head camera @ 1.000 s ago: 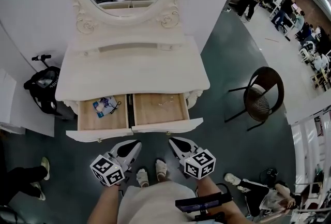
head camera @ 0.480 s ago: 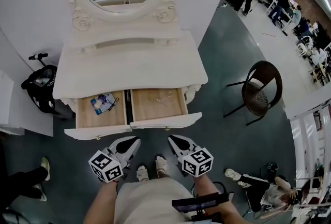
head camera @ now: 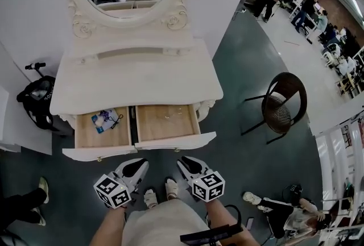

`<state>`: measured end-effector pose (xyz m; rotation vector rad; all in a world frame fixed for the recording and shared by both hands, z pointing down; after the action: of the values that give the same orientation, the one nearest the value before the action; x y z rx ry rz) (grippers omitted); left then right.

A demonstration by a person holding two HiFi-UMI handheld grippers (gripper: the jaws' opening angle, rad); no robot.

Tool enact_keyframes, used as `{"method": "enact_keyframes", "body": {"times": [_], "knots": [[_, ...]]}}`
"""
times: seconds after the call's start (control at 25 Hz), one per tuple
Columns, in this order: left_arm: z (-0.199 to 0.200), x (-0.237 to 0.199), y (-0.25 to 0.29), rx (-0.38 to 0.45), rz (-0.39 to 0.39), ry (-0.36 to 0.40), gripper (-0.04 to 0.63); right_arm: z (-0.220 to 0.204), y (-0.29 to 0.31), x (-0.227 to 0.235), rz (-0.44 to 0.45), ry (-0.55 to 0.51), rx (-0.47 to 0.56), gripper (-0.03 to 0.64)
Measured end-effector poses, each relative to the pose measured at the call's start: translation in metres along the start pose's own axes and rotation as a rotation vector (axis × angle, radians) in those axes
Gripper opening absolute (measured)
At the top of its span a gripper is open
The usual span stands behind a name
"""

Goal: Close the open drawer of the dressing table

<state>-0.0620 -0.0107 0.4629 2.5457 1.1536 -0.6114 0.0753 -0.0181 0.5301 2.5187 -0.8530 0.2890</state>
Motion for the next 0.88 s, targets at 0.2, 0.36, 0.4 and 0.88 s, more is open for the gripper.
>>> {"method": "enact_keyframes", "body": {"times": [0.2,0.36,0.4,0.88], "knots": [[-0.016,-0.008,0.001,0.019,-0.004,-0.003,0.009,-0.022,0.007,0.013,-0.039,-0.011,0.002,0.098],[-0.032,-0.02,0.002,0.033,0.001,-0.009,0.009,-0.041,0.022,0.026,-0.054,-0.026,-0.011,0.107],[-0.037,-0.024,0.003,0.031,-0.001,-0.007,0.009,-0.046,0.026,0.029,-0.058,-0.027,-0.014,0.11],[-0.08,-0.07,0.014,0.044,0.02,-0.027,0.009,-0.093,0.066,0.078,-0.136,-0.031,-0.04,0.127]]}}
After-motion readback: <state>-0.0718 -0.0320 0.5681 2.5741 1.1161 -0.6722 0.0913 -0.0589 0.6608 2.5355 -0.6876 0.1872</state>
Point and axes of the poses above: the fingertips, and each gripper's own axes: y forward along the fingers, x to its right, z out of its top, the point moved 1 cm from there along -y, backward along the fingers, and after that the axes turned 5 degrees about x, right-handed, at the moved point
